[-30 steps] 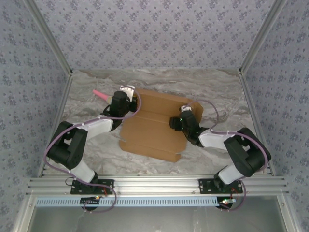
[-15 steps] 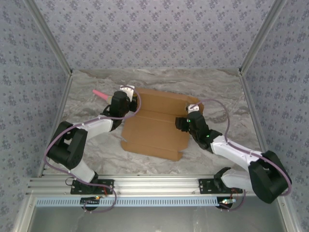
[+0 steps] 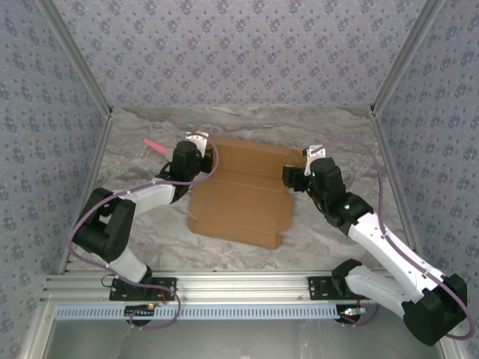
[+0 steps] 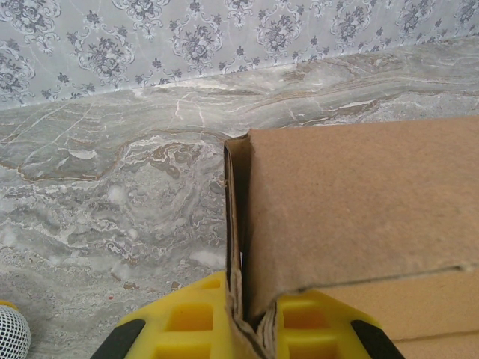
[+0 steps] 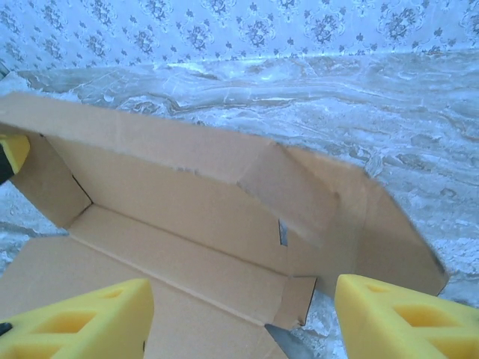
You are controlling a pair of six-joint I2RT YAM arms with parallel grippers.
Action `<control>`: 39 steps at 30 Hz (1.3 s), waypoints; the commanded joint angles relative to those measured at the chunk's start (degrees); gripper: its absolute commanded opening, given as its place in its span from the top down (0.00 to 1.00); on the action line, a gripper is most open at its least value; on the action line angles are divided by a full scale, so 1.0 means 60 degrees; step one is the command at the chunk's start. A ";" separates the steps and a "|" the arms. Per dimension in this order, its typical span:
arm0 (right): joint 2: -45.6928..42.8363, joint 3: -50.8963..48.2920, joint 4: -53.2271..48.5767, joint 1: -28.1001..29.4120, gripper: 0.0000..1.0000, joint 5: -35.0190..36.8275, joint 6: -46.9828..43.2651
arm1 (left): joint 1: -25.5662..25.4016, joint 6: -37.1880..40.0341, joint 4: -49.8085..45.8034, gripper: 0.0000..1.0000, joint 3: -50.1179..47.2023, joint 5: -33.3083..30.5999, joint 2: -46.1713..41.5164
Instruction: Fold the paper box
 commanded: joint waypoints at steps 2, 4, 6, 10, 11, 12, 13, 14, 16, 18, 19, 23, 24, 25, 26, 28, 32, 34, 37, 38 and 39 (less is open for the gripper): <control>0.1080 0.1185 -0.1174 -0.0611 0.33 -0.1010 -0.0061 | 0.0026 -0.0203 0.0234 0.97 0.0143 -0.0021 -0.0067; 0.1646 0.1617 -0.1238 -0.0736 0.32 -0.1363 0.0035 | 0.0023 -0.0208 0.0200 0.97 0.0142 -0.0015 -0.0078; 0.2183 0.1970 -0.1277 -0.0775 0.32 -0.1534 0.0118 | 0.0020 -0.0202 0.0191 0.97 0.0142 -0.0007 -0.0063; 0.2942 0.2349 -0.1244 -0.0792 0.33 -0.1720 0.0373 | 0.0027 -0.0201 0.0198 0.97 0.0144 -0.0007 -0.0035; 0.3097 0.2396 -0.1191 -0.0786 0.34 -0.1803 0.0449 | 0.0025 -0.0187 0.0187 0.97 0.0159 -0.0002 -0.0033; 0.3225 0.2398 -0.1094 -0.0778 0.34 -0.1920 0.0537 | 0.0018 -0.0190 0.0186 0.97 0.0177 -0.0008 -0.0033; 0.3307 0.2370 -0.0979 -0.0748 0.35 -0.2025 0.0617 | 0.0033 -0.0187 0.0196 0.97 0.0193 -0.0011 -0.0015; 0.3426 0.2331 -0.0839 -0.0728 0.36 -0.2118 0.0714 | 0.0025 -0.0196 0.0197 0.97 0.0201 0.0008 -0.0008; 0.3646 0.2265 -0.0545 -0.0691 0.36 -0.2371 0.0823 | 0.0024 -0.0192 0.0182 0.97 0.0239 0.0027 0.0019; 0.3863 0.2175 -0.0136 -0.0658 0.37 -0.2769 0.0921 | 0.0021 -0.0189 0.0187 0.97 0.0238 0.0032 0.0060; 0.3922 0.2129 0.0034 -0.0641 0.37 -0.2909 0.0980 | 0.0025 -0.0193 0.0189 0.97 0.0243 0.0044 0.0079; 0.3992 0.2002 0.0486 -0.0624 0.38 -0.3052 0.0933 | 0.0025 -0.0175 0.0157 0.97 0.0218 0.0037 0.0113; 0.3948 0.2002 0.0414 -0.0627 0.38 -0.2940 0.0845 | 0.0025 -0.0180 0.0160 0.97 0.0226 0.0019 0.0120; 0.3896 0.1978 0.0335 -0.0628 0.38 -0.2793 0.0749 | 0.0025 -0.0172 0.0159 0.97 0.0234 0.0026 0.0113; 0.3801 0.1947 0.0211 -0.0630 0.38 -0.2650 0.0648 | 0.0025 -0.0176 0.0156 0.97 0.0246 0.0028 0.0120; 0.3582 0.1863 -0.0077 -0.0625 0.37 -0.2352 0.0461 | 0.0025 -0.0173 0.0160 0.97 0.0251 0.0027 0.0125; 0.3001 0.1563 -0.0782 -0.0646 0.34 -0.1625 0.0117 | 0.0025 -0.0165 0.0185 0.97 0.0260 0.0011 0.0171; 0.2691 0.1421 -0.1111 -0.0640 0.32 -0.1330 0.0046 | 0.0039 -0.0161 0.0201 0.97 0.0267 0.0017 0.0201; 0.2140 0.1255 -0.1497 -0.0680 0.29 -0.1131 -0.0051 | 0.0047 -0.0158 0.0200 0.97 0.0274 0.0016 0.0215; 0.1986 0.1247 -0.1626 -0.0680 0.28 -0.1127 -0.0144 | 0.0054 -0.0151 0.0200 0.97 0.0275 0.0008 0.0222; 0.1852 0.1286 -0.1821 -0.0675 0.27 -0.1132 -0.0261 | 0.0054 -0.0154 0.0200 0.97 0.0275 -0.0006 0.0225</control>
